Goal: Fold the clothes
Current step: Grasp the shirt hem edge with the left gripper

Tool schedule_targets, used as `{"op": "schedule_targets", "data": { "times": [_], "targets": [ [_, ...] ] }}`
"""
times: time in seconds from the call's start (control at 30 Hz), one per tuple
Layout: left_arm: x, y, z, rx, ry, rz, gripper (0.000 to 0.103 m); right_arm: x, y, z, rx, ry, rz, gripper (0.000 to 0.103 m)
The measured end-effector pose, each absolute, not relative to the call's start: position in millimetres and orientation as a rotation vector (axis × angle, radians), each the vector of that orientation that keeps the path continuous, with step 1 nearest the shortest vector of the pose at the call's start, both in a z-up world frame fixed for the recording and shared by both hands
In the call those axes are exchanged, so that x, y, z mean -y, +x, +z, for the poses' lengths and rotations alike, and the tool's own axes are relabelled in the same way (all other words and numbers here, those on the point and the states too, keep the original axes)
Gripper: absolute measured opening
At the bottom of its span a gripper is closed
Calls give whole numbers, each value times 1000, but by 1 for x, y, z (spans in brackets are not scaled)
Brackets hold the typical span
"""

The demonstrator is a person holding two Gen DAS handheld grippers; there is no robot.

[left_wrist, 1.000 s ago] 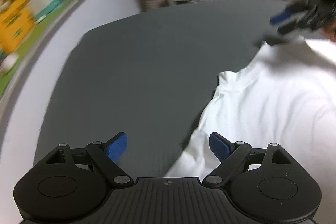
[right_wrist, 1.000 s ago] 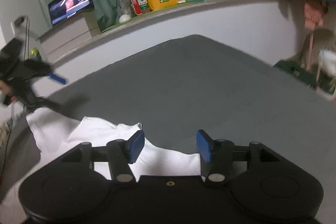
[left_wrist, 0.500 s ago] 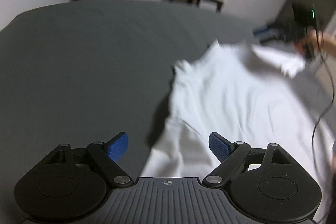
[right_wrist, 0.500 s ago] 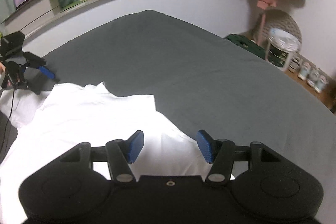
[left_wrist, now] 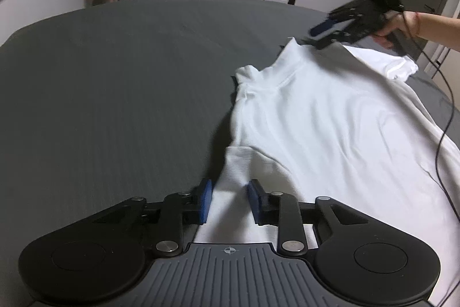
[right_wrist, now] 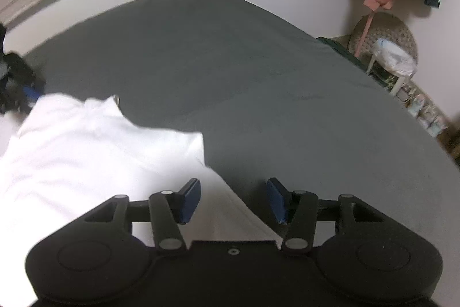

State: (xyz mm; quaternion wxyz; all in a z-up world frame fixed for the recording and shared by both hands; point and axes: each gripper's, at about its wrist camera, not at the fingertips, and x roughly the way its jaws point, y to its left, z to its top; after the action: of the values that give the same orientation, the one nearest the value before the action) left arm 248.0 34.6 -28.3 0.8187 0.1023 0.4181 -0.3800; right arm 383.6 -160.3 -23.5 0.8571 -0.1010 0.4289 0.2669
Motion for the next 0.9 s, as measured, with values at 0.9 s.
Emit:
{"op": "schedule_targets", "data": {
  "times": [0.9],
  "targets": [
    [-110,220,13,-914,149,-319,3,123,364,-16,-793,-214,518,45]
  ]
}}
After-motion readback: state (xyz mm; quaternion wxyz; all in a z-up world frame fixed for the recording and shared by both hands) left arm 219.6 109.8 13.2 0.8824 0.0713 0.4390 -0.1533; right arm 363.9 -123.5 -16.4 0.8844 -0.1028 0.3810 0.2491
